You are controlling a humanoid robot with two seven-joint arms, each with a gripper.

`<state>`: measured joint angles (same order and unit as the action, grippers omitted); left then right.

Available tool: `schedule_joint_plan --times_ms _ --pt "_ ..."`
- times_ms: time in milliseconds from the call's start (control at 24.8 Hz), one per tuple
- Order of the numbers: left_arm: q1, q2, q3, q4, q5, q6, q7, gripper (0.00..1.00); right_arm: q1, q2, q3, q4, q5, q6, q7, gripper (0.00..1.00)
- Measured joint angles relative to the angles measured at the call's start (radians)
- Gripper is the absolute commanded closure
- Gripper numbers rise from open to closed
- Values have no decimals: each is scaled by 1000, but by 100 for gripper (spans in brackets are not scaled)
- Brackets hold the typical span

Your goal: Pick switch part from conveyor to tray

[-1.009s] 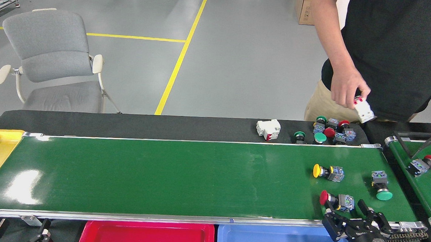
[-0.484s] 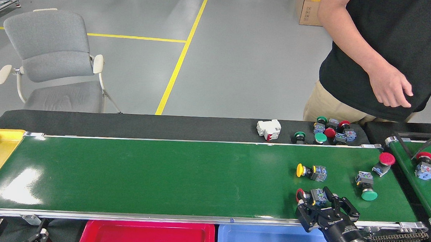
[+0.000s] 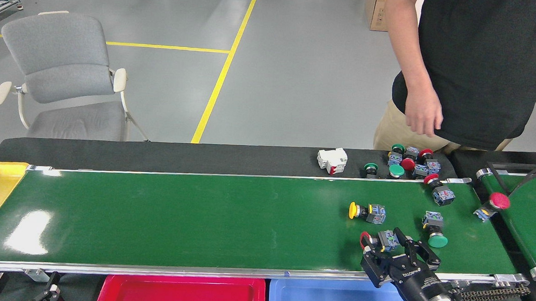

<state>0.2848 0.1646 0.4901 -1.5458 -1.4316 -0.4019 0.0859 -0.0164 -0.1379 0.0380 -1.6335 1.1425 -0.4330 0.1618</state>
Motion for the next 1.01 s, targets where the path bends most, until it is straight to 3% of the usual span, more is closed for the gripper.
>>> schedule_joint_plan --times_ms 81,121,161,202,363,605,686,767,888,1009 --pt "0 0 0 0 0 0 0 0 4 52 58 -11 -3 -113 1 90" --pt "0 0 0 0 0 0 0 0 6 73 95 -12 -1 -170 2 75" --pt "0 0 0 0 0 0 0 0 6 89 149 -12 0 -226 2 46" --pt "0 0 0 0 0 0 0 0 6 98 210 -13 2 -264 2 2" --pt "-2 0 0 0 0 0 0 0 6 161 393 19 67 -334 4 0" --pt "1 0 0 0 0 0 0 0 6 180 387 16 79 -335 5 1" --pt "9 0 5 0 0 0 0 0 30 181 268 -26 64 -339 7 3" --pt "18 0 8 0 0 1 0 0 120 199 66 -76 57 -333 10 6" --pt "24 -1 7 -7 1 2 0 0 245 275 -220 -114 56 -263 -19 9" --pt "25 -2 -1 -21 1 2 -2 0 297 260 -388 -109 59 -152 -131 9"
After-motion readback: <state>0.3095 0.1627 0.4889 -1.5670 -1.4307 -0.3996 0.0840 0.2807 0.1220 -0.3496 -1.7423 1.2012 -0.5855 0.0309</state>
